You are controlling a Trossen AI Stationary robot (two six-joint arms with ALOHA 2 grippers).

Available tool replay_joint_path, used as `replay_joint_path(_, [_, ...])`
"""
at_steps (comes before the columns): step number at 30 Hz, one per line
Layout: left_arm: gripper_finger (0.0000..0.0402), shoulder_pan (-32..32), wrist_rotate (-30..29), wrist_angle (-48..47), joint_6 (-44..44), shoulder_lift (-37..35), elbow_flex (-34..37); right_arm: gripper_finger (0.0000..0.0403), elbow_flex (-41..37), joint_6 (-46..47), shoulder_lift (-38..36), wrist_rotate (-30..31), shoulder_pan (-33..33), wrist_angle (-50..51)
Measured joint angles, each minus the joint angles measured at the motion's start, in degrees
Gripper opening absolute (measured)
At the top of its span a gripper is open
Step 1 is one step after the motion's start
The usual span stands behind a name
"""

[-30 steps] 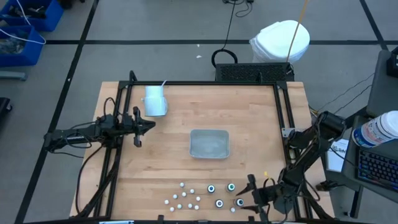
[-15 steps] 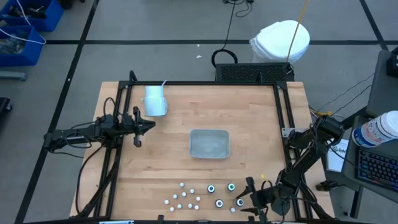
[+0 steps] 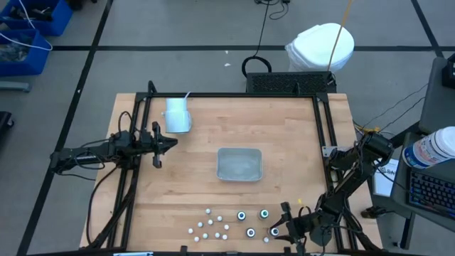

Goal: Pick & Place food coloring
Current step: Put the large black food coloring bottle into the white container

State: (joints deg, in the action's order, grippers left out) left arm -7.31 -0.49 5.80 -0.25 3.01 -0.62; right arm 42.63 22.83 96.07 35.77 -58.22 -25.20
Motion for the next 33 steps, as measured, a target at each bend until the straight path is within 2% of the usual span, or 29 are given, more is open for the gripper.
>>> replay_joint_path(6, [0.0042, 0.00, 0.00, 0.00, -0.02, -0.01, 0.00, 0.0118, 0.00, 0.01, 0.00, 0.00, -0.02, 0.01])
replay_joint_path(12, [0.0042, 0.00, 0.00, 0.02, -0.02, -0.02, 0.00, 0.0117, -0.02, -0.36, -1.30, -0.07, -0.01, -0.02])
replay_joint_path(18, [0.0042, 0.00, 0.00, 0.35, -0.02, 0.00, 0.00, 0.0113, -0.02, -1.22, -8.87, -0.20, 0.00, 3.06])
replay_joint_path(25, [0.0042, 0.00, -0.02, 0.44, -0.26, -0.01, 0.00, 0.0115, -0.02, 0.61, -18.46, -0.15, 0.18, 11.63])
replay_joint_path(33, [0.0042, 0.01, -0.02, 0.46, -0.26, -0.02, 0.00, 0.0115, -0.02, -7.83, -30.36, 0.02, 2.34, 16.66])
